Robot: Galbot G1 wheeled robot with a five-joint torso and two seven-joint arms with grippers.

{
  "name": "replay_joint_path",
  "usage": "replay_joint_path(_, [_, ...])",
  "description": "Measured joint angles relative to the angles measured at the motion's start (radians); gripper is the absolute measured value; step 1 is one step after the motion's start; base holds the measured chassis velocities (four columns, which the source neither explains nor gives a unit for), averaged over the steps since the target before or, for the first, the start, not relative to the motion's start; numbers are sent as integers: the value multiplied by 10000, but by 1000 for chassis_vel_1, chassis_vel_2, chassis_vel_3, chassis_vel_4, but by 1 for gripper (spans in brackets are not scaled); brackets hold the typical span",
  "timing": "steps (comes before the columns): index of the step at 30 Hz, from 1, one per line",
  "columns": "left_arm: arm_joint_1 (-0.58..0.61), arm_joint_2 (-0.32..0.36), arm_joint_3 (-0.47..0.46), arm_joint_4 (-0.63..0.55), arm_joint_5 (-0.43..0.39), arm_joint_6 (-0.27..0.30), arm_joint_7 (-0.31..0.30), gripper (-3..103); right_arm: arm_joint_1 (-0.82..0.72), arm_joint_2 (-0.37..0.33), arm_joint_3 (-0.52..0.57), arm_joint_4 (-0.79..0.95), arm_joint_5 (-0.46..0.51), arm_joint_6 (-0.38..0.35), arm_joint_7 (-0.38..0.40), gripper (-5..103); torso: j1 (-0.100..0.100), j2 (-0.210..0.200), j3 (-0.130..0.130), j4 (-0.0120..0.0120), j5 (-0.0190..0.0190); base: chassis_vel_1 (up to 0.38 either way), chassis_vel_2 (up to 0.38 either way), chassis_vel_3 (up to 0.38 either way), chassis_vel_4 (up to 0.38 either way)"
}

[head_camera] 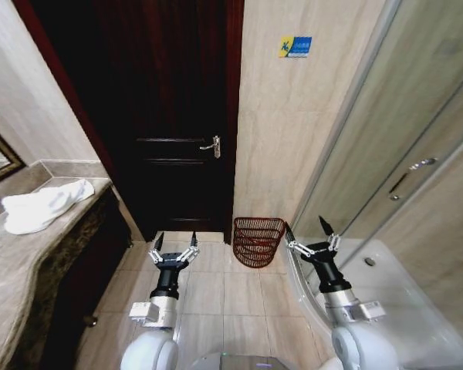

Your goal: Discard the used towel into the hamper.

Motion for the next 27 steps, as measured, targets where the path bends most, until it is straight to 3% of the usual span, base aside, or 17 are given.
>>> replay_joint_path(13, [-49, 3, -99, -38, 92, -12, -45, 100, 363, -83, 51, -326, 31, 262, 165, 100, -78, -151, -80, -2, 6, 46, 8, 15, 54])
replay_joint_path(27, [-91, 4, -162, -149, 333, -51, -73, 100, 598, -261, 34, -520, 41, 233, 401, 100, -175, -362, -197, -2, 6, 88, 110, 98, 85])
